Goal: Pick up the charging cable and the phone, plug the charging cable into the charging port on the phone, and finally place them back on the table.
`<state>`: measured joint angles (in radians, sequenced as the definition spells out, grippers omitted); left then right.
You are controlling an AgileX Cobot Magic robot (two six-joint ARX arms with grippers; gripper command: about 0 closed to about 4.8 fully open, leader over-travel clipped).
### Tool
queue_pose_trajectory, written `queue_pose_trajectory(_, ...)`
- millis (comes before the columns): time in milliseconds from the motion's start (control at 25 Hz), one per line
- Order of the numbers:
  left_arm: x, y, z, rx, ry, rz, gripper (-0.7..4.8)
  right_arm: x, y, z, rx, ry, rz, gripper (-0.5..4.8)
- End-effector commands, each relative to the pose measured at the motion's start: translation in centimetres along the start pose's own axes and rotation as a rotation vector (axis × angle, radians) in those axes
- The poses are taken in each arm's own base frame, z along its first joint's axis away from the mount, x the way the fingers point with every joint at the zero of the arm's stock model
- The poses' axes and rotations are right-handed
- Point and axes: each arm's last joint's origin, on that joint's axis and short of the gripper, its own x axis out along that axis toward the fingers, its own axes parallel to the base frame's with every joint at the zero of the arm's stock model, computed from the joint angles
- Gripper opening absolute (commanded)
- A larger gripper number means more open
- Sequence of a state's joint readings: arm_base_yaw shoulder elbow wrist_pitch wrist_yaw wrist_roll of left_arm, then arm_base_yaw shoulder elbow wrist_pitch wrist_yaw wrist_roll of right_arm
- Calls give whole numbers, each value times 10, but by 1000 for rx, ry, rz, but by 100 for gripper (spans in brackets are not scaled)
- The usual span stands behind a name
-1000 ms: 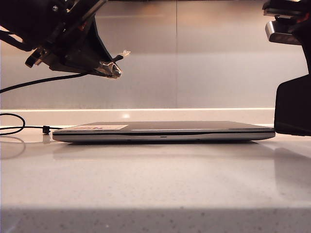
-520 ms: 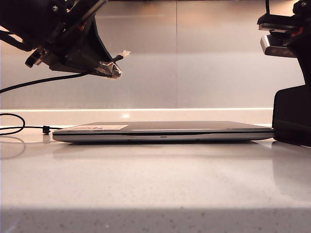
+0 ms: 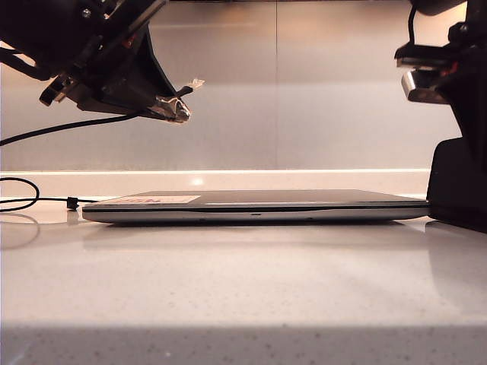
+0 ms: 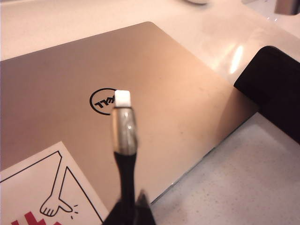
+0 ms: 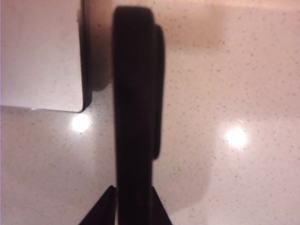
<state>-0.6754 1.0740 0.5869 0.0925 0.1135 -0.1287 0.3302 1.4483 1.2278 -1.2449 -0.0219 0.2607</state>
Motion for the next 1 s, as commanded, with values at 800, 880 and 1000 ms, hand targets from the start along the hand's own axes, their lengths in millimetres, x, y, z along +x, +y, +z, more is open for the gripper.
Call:
queue_pose_trajectory(800,1,-29,-9,-135,50,-116,-7,-61,7,12,-75,-208,147,-6)
queue_pose_trajectory(880,1,-37,-13,-168,67,-147,-7,-71,11,16,-91,-306,294,-6)
queue_pose_trajectory(1000,1,-45,-18,-224,87,-179,-7,-76,17,24,-114,-380,446,-6)
